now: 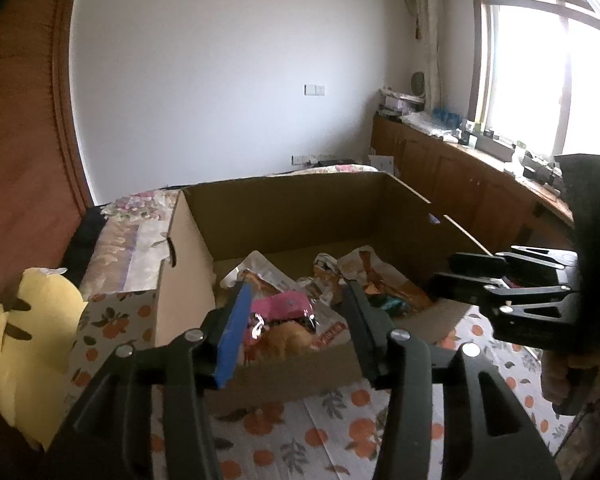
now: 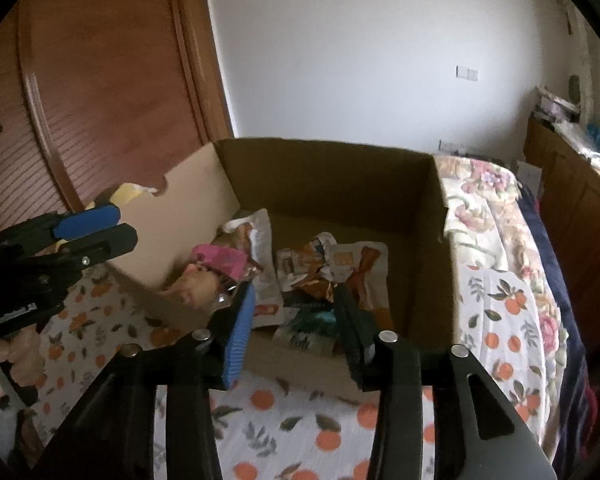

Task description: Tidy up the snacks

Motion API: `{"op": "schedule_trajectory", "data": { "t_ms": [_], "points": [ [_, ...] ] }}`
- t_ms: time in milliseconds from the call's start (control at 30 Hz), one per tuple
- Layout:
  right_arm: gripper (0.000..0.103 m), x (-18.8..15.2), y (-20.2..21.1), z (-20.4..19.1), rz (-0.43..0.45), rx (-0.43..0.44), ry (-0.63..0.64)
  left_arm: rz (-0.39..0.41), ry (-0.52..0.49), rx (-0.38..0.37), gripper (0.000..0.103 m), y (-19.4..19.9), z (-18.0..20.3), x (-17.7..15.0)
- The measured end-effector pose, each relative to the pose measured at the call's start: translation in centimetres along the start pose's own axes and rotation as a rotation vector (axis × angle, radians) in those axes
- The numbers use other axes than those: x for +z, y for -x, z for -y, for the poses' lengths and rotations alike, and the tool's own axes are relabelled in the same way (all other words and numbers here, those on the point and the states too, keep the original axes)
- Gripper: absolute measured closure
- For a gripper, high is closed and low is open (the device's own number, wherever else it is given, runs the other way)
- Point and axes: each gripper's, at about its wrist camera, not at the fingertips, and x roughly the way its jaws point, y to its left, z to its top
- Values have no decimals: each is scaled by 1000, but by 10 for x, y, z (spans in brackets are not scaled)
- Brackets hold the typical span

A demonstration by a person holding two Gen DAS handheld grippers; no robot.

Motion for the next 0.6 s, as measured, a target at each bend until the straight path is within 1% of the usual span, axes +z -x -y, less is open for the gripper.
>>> {"op": "schedule_trajectory", "data": {
  "t_ms": [200,233,333,367,400,533,600],
  "points": [
    [50,-22,48,-13,54,9,-14,43,-23,30,49,44,15,-15],
    [47,-25,55,-15,64,7,-14,50,-30,33,48,52,19,-17],
    [42,-34,78,-21,91,-3,-7,73,-50,37,43,73,28,-22],
    [40,-36,86,-24,102,-7,-5,88,-49,34,39,82,31,-23],
    [38,-38,93,-26,112,-9,-4,100,-46,27,37,90,33,-24],
    [27,-44,118,-35,148,-23,7,130,-32,13,36,115,38,-26],
    [22,-46,128,-39,162,-32,13,147,-33,18,34,127,42,-28]
  ]
}}
